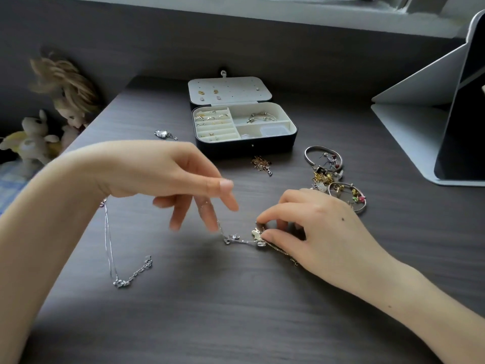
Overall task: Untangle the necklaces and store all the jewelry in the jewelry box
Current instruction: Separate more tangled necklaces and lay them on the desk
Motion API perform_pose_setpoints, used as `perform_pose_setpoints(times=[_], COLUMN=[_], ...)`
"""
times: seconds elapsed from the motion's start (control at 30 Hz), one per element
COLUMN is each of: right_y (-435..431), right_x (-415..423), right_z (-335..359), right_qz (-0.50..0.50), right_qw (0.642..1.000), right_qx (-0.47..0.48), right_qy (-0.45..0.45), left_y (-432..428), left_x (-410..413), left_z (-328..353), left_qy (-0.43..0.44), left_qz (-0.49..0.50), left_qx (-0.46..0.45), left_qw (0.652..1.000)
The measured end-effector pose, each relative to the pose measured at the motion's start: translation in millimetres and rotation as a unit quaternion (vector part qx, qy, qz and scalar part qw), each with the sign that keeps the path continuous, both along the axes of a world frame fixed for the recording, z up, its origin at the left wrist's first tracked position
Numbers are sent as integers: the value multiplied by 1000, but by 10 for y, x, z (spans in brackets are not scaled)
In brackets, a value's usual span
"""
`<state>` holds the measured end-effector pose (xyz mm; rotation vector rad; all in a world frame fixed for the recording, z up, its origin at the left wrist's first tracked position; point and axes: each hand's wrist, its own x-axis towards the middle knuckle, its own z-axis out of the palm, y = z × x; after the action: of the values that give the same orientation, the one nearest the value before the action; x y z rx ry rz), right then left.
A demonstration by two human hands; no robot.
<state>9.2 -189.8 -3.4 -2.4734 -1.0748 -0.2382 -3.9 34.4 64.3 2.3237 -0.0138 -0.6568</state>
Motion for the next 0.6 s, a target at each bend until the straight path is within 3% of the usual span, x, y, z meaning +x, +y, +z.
perform_pose_setpoints(times=[0.17,0.23,0.37,0.53,0.6], right_y=[29,42,54,14,-4], right_x=[-2,10,25,67,81], right_z=[-20,-34,-58,5,39], right_qz=[9,16,30,16,16], right_qw=[1000,998,993,986,981], right_qx=[17,10,2,39,57], right_qy=[-21,-58,-115,-162,-183], left_y=[1,1,-87,-351,-400], left_x=[44,71,73,6,-2], left_z=[-57,-76,-219,-390,-442], left_qy=[-36,-93,-220,-110,-79], left_qz=[7,12,-42,-19,-7], left_qx=[65,70,1,-204,-245], left_qw=[997,993,975,973,966])
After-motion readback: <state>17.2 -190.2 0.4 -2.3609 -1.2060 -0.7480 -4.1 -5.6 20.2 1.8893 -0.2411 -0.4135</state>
